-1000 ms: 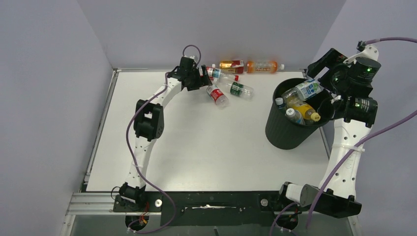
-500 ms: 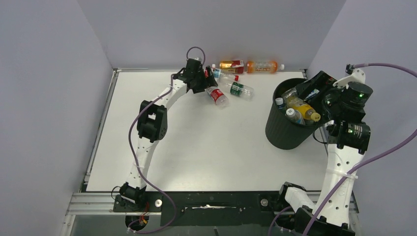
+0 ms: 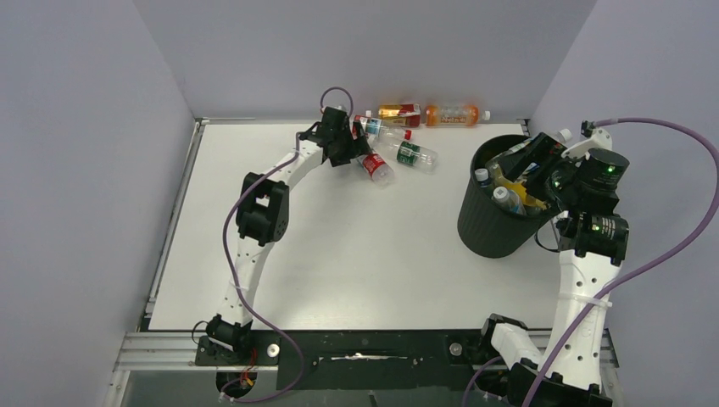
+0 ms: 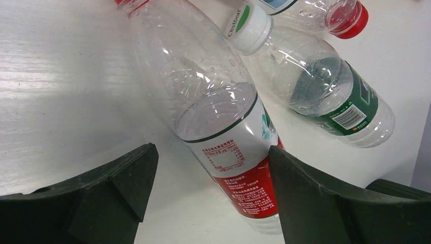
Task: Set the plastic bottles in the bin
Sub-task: Pick up the plastic bottle at the center of the board.
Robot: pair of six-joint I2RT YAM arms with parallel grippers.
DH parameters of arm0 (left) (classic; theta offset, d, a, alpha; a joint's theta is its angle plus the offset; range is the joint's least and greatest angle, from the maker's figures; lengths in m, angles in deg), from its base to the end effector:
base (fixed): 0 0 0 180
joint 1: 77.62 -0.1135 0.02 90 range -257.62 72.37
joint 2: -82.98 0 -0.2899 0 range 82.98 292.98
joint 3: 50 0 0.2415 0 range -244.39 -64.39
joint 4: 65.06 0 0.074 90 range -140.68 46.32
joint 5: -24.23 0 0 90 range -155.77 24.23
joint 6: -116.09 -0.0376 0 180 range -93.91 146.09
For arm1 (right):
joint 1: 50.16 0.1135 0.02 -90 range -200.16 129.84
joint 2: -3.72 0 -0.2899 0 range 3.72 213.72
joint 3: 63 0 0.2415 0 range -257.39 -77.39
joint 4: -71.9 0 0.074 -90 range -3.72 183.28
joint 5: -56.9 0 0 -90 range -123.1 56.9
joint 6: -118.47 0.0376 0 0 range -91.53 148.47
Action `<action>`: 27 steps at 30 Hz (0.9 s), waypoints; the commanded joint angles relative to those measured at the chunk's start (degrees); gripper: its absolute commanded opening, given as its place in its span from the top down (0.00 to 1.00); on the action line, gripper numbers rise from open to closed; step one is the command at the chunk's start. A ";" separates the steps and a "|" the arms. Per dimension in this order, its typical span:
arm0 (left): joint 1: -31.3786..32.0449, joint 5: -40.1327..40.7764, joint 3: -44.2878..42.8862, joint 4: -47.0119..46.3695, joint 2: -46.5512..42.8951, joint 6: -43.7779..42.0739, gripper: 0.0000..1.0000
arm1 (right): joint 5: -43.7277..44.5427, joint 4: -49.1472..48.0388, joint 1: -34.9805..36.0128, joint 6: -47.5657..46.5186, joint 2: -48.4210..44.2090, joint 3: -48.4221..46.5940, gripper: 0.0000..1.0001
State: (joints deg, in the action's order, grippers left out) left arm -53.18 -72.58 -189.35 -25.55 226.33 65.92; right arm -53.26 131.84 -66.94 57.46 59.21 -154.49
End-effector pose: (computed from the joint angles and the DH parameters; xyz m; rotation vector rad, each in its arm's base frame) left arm 0.5209 -0.2416 0.1931 -0.2637 2.4156 -0.6774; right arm 0.1483 -0.0312 0.4500 0.5594 1.9138 0.4871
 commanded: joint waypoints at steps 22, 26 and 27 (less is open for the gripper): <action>2.98 0.38 7.77 -6.24 -6.12 9.33 0.15 | -2.12 -3.18 1.40 0.55 -2.84 0.01 0.14; 3.95 0.85 6.27 -6.96 -3.78 12.51 0.15 | -2.28 -3.37 1.40 0.46 -2.90 0.48 0.14; 4.09 0.79 6.23 -7.34 -3.30 13.21 0.14 | -2.36 -3.49 1.39 0.49 -2.99 0.65 0.14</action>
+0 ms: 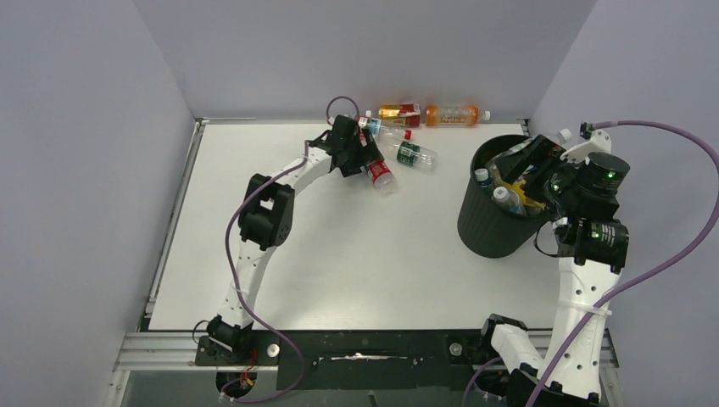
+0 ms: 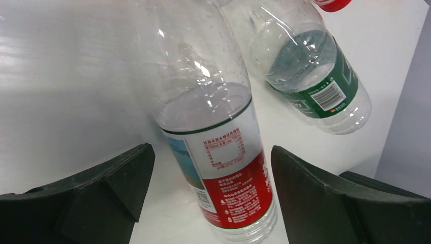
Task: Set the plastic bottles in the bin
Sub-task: Pick up the plastic bottle at the center of the board.
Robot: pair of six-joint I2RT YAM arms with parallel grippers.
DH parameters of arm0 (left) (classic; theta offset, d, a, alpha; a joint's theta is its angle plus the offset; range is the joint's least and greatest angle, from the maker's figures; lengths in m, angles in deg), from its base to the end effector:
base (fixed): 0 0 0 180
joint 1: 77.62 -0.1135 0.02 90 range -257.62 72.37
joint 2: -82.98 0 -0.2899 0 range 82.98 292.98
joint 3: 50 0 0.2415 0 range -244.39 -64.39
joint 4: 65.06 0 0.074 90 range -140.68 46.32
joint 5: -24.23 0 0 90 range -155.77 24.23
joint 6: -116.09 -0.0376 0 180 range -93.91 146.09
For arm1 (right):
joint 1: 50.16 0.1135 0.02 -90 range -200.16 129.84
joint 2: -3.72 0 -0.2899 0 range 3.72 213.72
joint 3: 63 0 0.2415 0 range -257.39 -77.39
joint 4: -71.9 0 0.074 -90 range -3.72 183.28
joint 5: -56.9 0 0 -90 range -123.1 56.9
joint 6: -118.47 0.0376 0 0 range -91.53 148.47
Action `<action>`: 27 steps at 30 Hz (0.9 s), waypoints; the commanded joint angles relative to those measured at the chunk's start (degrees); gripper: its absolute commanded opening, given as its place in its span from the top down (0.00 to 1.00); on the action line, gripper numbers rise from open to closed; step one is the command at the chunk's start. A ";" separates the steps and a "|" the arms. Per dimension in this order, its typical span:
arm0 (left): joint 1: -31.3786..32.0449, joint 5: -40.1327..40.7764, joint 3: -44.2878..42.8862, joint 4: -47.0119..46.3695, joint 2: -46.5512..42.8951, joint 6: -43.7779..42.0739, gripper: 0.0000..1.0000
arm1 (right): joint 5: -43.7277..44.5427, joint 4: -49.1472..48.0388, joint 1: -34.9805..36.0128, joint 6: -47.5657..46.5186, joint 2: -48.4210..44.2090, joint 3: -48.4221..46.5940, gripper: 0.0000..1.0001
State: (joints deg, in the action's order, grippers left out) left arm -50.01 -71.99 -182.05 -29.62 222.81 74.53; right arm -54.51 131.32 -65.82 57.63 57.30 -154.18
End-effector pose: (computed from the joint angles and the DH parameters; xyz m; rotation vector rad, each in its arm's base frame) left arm 0.4961 -0.2641 0.1915 -0.3871 2.4253 -0.7593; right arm 0.1389 -0.0247 0.4536 0.5111 1.8916 0.5195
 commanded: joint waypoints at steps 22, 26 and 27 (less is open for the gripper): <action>3.81 -2.44 18.47 -0.66 -19.76 -13.27 0.56 | -5.84 -1.51 0.76 -0.74 0.46 -0.20 0.14; 5.32 -5.17 21.06 0.63 -27.70 -20.72 0.56 | -11.45 -0.99 1.67 -0.46 2.16 -1.31 0.11; 5.71 -5.93 21.74 0.54 -29.50 -22.07 0.56 | -13.76 -1.38 1.96 0.27 2.71 -1.01 0.11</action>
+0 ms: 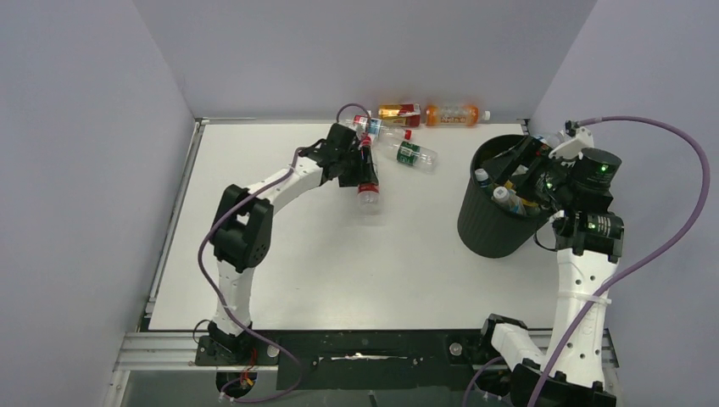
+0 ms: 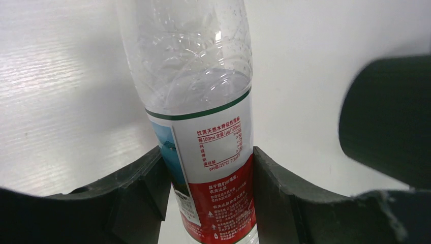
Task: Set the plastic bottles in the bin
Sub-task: Pick up the plastic bottle at the center of the board, then move the trash bin to the center of the board.
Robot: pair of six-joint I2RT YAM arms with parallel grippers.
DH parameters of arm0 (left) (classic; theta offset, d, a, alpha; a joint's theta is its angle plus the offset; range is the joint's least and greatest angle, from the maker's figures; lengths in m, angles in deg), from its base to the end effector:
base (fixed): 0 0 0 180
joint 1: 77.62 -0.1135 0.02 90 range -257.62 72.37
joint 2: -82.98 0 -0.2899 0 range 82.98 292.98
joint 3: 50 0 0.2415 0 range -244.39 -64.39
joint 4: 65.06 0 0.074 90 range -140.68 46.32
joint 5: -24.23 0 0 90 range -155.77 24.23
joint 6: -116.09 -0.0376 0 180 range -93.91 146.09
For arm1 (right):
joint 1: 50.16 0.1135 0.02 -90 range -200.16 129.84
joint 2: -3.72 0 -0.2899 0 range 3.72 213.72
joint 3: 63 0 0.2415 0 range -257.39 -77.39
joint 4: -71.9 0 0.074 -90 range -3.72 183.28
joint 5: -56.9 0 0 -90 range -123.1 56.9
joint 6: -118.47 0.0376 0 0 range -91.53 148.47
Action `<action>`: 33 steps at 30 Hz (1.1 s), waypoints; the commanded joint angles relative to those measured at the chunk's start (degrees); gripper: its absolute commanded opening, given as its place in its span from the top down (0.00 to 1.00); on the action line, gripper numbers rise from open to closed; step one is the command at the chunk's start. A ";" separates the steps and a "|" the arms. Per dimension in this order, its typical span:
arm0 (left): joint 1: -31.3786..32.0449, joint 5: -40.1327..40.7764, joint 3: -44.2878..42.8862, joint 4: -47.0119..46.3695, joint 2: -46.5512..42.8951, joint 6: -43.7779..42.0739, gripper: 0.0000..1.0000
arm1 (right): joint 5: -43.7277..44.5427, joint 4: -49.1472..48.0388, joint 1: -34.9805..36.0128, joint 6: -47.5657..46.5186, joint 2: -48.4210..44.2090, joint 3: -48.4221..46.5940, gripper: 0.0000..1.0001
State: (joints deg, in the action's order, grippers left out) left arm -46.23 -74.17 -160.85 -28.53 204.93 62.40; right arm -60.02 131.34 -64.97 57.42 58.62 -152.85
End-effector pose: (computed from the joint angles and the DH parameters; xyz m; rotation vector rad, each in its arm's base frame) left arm 0.4114 -0.2575 0.2308 -0.0365 2.5180 -0.6970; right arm 0.1485 -0.0217 0.4445 0.4549 1.9506 0.6270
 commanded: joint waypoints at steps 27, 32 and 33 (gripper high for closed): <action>15.56 -25.02 7.63 -8.62 -31.16 -20.59 0.56 | -7.03 -11.87 19.23 14.22 8.67 -4.83 0.08; 17.55 -24.80 6.21 -8.77 -30.78 -20.54 0.56 | -4.11 -10.24 23.30 13.47 10.30 -5.67 0.08; 17.87 -24.96 5.80 -8.67 -30.66 -20.50 0.56 | -2.83 -10.13 24.40 13.49 10.29 -5.78 0.08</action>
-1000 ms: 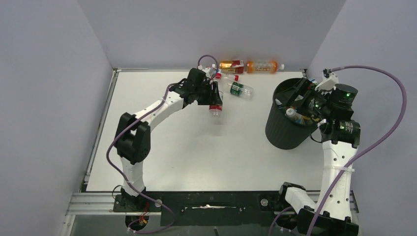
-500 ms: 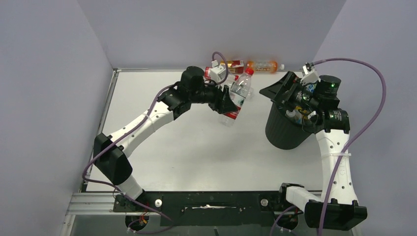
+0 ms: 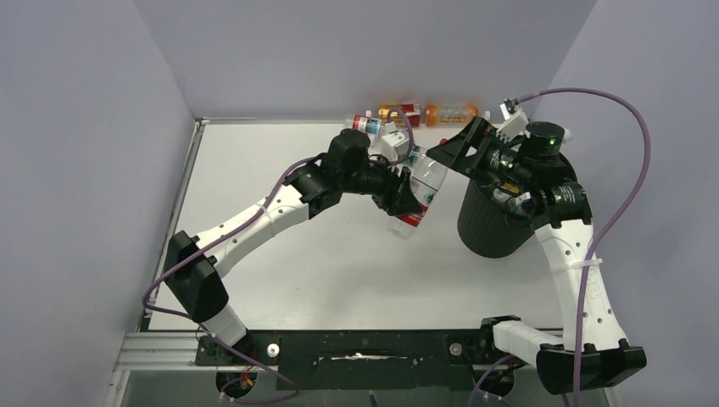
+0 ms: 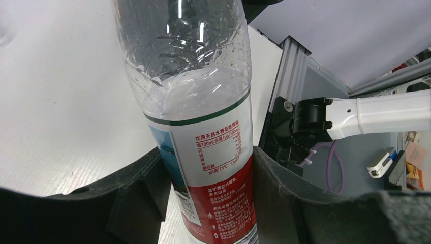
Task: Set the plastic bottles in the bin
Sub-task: Move the trash bin to the center of the board.
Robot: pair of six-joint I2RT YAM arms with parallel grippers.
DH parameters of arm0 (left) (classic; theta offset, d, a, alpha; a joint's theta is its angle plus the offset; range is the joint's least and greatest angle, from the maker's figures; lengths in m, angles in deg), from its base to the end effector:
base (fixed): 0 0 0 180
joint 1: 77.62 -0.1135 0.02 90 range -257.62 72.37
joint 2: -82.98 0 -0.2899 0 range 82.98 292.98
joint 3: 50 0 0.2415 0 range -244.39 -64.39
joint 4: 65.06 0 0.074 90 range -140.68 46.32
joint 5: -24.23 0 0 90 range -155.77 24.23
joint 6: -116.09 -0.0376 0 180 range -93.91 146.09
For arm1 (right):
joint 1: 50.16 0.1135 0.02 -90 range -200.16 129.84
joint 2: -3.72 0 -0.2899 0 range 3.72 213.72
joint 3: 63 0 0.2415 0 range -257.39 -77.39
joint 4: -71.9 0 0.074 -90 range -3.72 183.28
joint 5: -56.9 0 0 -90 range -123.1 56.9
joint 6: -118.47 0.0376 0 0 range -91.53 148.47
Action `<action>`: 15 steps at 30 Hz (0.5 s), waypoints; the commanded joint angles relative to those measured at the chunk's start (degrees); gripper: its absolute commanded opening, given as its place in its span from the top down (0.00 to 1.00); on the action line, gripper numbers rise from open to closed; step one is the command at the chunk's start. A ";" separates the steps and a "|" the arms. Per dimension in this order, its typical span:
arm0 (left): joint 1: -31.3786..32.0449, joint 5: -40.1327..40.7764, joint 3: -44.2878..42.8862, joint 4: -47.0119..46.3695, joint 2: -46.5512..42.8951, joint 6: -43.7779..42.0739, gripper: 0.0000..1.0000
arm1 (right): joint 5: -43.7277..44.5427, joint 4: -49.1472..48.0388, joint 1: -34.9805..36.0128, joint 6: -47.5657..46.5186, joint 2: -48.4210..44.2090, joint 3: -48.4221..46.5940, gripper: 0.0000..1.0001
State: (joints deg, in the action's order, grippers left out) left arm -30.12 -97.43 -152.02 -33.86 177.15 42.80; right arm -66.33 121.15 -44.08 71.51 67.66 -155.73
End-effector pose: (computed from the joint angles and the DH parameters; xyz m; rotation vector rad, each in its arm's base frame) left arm 0.2406 -0.2918 0.3936 0.9376 1.9263 -1.2418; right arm 0.1998 0.0420 0.4534 0.2400 2.0199 1.1154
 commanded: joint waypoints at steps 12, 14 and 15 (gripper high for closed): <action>2.55 -1.68 -4.67 -2.25 -4.69 -2.21 0.55 | 15.67 11.23 7.86 -5.62 4.44 -9.00 0.17; 2.54 -1.38 -4.58 -1.75 -4.82 -2.74 0.55 | 17.70 13.22 8.10 -6.38 4.83 -10.12 0.17; 2.54 -1.12 -4.51 -1.50 -4.91 -2.92 0.55 | 18.65 14.01 8.27 -6.79 4.94 -10.48 0.17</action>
State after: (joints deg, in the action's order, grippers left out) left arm -28.89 -96.14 -152.50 -32.05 176.74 42.14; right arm -52.06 131.73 -36.84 66.97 71.84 -162.75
